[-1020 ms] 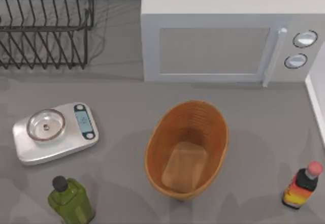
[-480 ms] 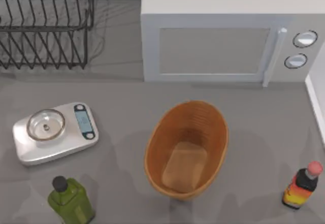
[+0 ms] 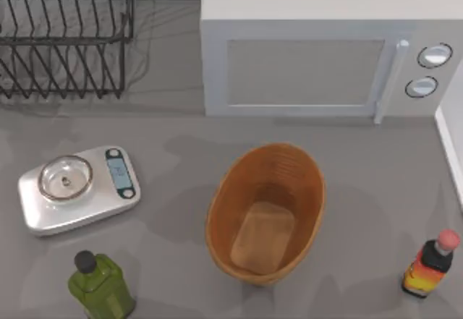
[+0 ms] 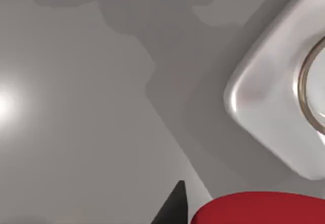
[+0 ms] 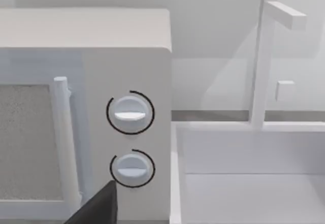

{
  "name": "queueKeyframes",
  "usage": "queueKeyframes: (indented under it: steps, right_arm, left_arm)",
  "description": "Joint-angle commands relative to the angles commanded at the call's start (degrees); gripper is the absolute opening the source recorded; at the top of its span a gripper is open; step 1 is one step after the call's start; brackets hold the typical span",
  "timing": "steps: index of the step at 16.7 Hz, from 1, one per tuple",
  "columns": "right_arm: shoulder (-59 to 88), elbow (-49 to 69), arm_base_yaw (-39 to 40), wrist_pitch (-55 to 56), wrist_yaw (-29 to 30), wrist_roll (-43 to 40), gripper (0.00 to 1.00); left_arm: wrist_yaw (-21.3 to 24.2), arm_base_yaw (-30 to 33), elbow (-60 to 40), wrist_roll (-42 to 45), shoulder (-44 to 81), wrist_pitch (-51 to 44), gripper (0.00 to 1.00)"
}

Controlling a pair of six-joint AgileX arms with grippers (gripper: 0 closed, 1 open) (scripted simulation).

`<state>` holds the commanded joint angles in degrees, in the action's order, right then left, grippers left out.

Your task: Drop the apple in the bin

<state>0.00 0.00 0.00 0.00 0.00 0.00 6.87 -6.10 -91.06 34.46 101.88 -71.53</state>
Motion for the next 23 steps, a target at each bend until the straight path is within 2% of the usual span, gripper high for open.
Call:
queueKeyframes:
  steps: [5,12,18,20,23]
  right_arm:
    - [0.00,0.00,0.00,0.00,0.00,0.00,1.00]
    - [0.00,0.00,0.00,0.00,0.00,0.00,1.00]
    - [0.00,0.00,0.00,0.00,0.00,0.00,1.00]
    - [0.00,0.00,0.00,0.00,0.00,0.00,1.00]
    - [0.00,0.00,0.00,0.00,0.00,0.00,1.00]
  left_arm:
    - [-3.37,16.11,-15.51,2.65,8.49,-7.33,0.00]
    - [-6.93,35.71,-31.73,2.43,22.90,-21.59,0.00]
    - [-11.29,56.54,-46.54,2.94,32.82,-30.61,0.00]
    - [-12.49,60.39,-50.63,3.72,34.67,-31.87,0.00]
    - [-13.19,61.91,-52.65,4.23,35.58,-32.47,0.00]
